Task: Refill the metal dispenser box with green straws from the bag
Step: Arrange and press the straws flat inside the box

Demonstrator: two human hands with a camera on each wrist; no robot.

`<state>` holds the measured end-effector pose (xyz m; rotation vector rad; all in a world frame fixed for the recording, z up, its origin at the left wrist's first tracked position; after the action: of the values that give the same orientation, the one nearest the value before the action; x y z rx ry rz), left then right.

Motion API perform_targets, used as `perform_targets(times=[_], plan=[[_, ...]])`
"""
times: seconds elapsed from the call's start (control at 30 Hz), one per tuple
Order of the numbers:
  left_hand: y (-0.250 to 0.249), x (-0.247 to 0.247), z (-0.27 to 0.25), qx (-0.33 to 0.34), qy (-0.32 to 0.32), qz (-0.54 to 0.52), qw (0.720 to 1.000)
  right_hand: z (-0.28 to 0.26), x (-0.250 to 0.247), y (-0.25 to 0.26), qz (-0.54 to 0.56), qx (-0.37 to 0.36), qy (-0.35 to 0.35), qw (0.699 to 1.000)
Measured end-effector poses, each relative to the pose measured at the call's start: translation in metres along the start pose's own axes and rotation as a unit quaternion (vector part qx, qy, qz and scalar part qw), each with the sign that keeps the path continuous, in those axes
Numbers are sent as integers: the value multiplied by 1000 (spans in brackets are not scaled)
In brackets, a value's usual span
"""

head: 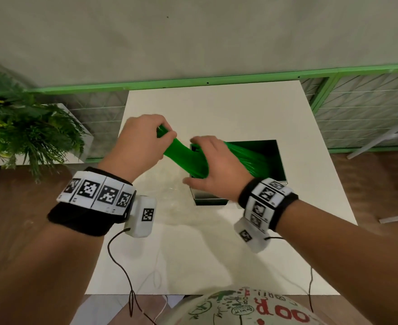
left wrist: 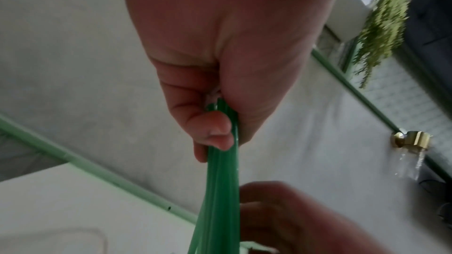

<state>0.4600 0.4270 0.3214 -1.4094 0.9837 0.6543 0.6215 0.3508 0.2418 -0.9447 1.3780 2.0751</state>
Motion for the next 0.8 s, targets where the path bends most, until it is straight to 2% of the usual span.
perform_targets(times=[0.1,0.2,0.27,0.33,0.43,0.53,0.63,0.73,0.8], plan=[[-14,-26,-14,30,-30,26,999,33,17,18,63,27,2,998],[-27,-53,-30,55,-65,30,996,54,20,34,167,46,-65,983],[-32,-68,-38,64,-97,8,993,63,16,43,197,37,-89,976],[-36,-80,-42,54,-110,-51,991,69,4,51,210,21,-98,973],[-39,-87,-47,53,-91,-181,978,71,-25,54,230,8,-122,965],[-34,-78,-42,78,-75,-255,961,66,-60,48,226,5,-168,959],[-20,-49,-32,66,-48,-259,962,45,-85,28,191,12,-193,962],[-4,-10,-26,28,-2,-226,974,15,-85,-5,109,37,-164,980],[4,14,-25,14,14,-208,978,-3,-71,-34,39,55,-102,993]])
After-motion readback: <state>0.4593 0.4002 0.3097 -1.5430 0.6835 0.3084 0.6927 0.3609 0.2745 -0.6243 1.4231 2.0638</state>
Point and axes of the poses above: each hand's wrist, its own z-axis towards the middle knuckle, its own x-axis out of the palm, y = z × x, the point moved 3 cm from there along z, towards the middle knuckle, and after that the axes turned 12 degrees about -x, right-handed, at the moved point
